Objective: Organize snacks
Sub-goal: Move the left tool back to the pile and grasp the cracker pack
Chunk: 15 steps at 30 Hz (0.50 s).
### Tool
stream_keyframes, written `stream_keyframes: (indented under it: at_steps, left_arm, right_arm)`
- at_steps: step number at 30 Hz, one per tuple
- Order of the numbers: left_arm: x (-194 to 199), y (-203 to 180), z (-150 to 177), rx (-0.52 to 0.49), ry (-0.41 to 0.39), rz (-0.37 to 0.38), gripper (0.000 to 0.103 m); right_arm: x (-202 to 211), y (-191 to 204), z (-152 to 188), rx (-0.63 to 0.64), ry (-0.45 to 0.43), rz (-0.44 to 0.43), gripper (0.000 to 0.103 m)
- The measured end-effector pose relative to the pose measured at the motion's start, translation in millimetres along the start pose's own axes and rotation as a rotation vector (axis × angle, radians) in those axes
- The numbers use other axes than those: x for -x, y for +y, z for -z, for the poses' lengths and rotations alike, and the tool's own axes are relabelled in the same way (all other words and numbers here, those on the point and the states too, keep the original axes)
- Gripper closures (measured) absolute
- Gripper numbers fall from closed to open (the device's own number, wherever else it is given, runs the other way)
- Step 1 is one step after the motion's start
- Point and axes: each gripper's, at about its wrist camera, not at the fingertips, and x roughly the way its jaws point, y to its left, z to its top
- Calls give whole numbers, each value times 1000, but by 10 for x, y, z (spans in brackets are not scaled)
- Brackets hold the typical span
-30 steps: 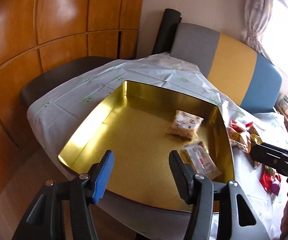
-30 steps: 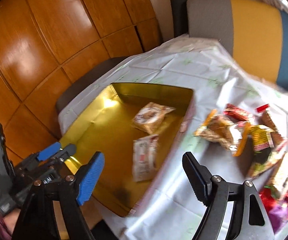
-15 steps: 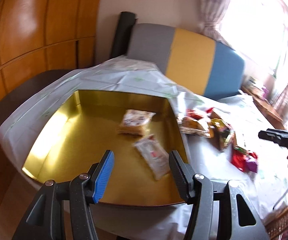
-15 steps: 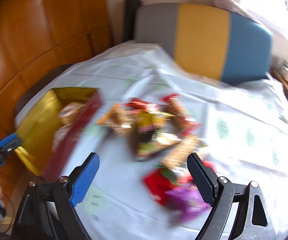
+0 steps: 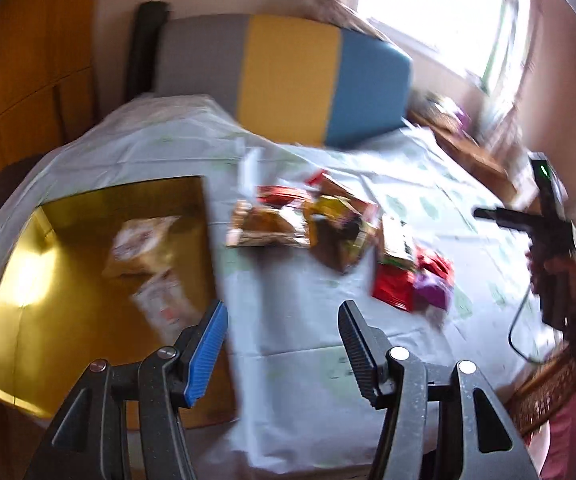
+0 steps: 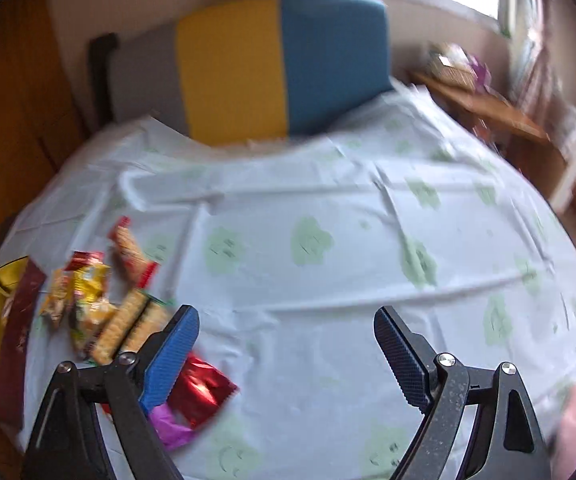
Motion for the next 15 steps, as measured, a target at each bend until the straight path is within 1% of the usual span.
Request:
stream_keyframes:
  at_steps: [2, 5, 10, 13, 15]
  left_arm:
    - [-132, -191, -104, -37, 34, 17, 45]
    - [-348, -497, -251, -105, 61, 61, 45]
    - [-771, -943, -452, -190, 135, 147, 45]
    - [-998, -1162, -535, -220, 175, 160, 45]
    - [-1133, -1236, -577, -231, 198, 166, 45]
  right_arm:
    - [38, -61, -31, -25, -16, -15, 13]
    - [90, -94, -43, -71, -17, -59, 13]
    - [111, -67, -43, -81, -21, -70, 12]
    - [101, -44, -44, -82, -18, -83, 11]
    - [107, -15, -44, -68, -19, -85, 10]
